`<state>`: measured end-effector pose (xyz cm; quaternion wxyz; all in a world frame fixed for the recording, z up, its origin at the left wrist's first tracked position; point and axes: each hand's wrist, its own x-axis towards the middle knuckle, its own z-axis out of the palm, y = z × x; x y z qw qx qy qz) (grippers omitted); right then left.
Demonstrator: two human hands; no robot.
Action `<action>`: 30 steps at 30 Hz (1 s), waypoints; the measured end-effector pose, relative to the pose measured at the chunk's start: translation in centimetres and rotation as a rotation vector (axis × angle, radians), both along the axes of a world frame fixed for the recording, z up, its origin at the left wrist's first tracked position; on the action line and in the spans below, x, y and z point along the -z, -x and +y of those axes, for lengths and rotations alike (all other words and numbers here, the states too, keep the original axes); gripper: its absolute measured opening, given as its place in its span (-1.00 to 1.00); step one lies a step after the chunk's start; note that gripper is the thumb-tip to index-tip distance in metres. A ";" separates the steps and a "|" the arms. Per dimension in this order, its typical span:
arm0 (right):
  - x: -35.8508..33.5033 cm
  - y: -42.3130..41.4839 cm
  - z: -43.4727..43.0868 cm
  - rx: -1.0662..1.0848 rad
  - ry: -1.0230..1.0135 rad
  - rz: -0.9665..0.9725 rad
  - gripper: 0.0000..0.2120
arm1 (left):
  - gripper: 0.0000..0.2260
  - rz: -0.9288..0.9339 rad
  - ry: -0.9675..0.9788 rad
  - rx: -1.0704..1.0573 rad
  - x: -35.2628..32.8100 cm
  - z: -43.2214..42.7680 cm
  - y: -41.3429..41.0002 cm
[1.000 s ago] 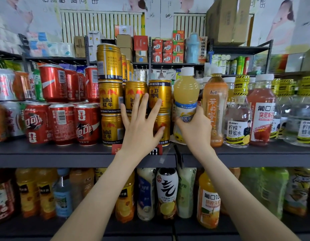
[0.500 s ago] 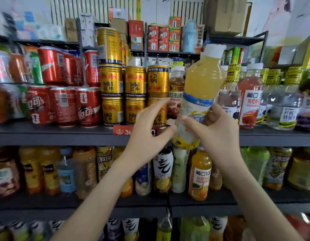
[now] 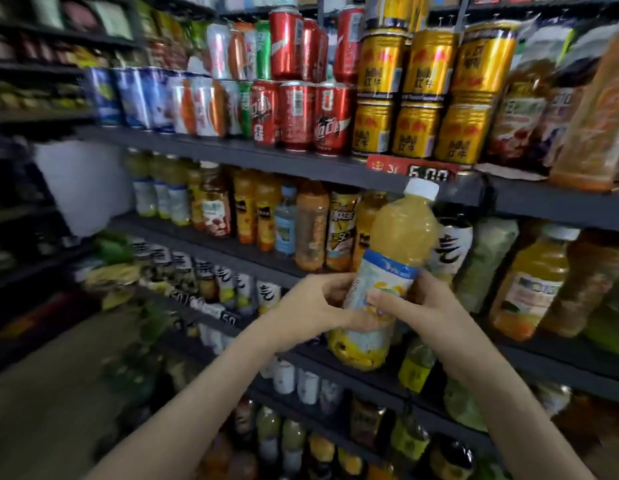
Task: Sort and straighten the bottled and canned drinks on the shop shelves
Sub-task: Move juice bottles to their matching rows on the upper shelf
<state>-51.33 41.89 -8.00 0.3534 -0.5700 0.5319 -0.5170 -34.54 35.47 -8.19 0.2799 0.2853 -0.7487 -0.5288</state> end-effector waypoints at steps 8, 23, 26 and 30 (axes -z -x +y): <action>3.2 -9.6 -4.6 -0.159 -0.069 -0.044 -0.55 | -0.60 -0.014 -0.108 -0.174 3.3 -1.3 -11.0; 7.0 -27.8 -22.2 0.270 0.037 -0.166 -0.59 | -0.75 -0.130 0.230 -0.641 4.6 -18.7 -32.3; 6.8 -28.1 -24.3 0.352 0.063 -0.161 -0.55 | -0.70 -0.155 0.347 -0.678 4.0 -23.2 -31.7; 6.2 -27.7 -27.3 0.389 0.105 -0.134 -0.61 | -0.64 -0.167 0.435 -0.699 3.4 -28.9 -29.8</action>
